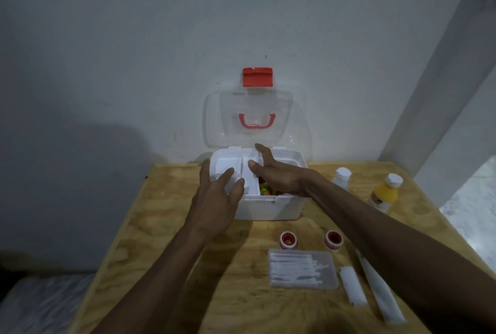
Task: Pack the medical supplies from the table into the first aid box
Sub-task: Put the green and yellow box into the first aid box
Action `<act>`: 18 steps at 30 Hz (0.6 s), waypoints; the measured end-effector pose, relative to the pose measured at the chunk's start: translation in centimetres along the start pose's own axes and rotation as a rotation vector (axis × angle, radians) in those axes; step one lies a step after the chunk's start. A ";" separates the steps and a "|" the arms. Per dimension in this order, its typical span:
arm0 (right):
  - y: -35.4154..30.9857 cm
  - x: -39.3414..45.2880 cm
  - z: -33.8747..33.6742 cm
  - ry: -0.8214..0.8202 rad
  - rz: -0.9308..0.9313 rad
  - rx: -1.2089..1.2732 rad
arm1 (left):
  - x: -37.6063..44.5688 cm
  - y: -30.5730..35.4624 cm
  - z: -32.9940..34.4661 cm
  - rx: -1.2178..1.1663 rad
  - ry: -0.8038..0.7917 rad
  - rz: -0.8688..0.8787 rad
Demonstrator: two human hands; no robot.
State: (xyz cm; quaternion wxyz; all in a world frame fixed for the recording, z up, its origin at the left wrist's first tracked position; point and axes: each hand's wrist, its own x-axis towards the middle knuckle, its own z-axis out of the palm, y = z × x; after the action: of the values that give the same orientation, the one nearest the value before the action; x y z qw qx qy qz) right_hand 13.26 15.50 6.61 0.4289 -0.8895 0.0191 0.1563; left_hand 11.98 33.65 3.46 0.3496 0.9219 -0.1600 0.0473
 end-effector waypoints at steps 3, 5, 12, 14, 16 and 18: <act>0.1 0.1 0.1 -0.004 -0.003 -0.016 | 0.0 0.0 0.1 0.000 0.000 -0.004; 0.1 0.0 0.3 -0.007 -0.016 -0.034 | 0.0 0.0 0.1 0.001 0.006 -0.005; -0.1 -0.6 0.5 -0.012 -0.076 -0.103 | 0.1 -0.5 0.4 -0.006 0.004 0.006; -0.4 -0.9 0.5 -0.008 -0.078 -0.121 | 0.2 -0.5 0.5 -0.011 0.004 0.010; -0.6 -1.1 0.5 -0.011 -0.088 -0.135 | 0.2 -0.7 0.4 -0.008 -0.002 0.020; -0.8 -1.3 0.5 -0.013 -0.099 -0.155 | 0.3 -0.9 0.4 -0.004 -0.010 0.031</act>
State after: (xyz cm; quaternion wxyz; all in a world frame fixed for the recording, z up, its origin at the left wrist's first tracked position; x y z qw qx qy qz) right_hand 12.01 16.23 7.35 0.3662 -0.9188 -0.0398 0.1419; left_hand 12.54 33.99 2.63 0.3496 0.9190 -0.1759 0.0476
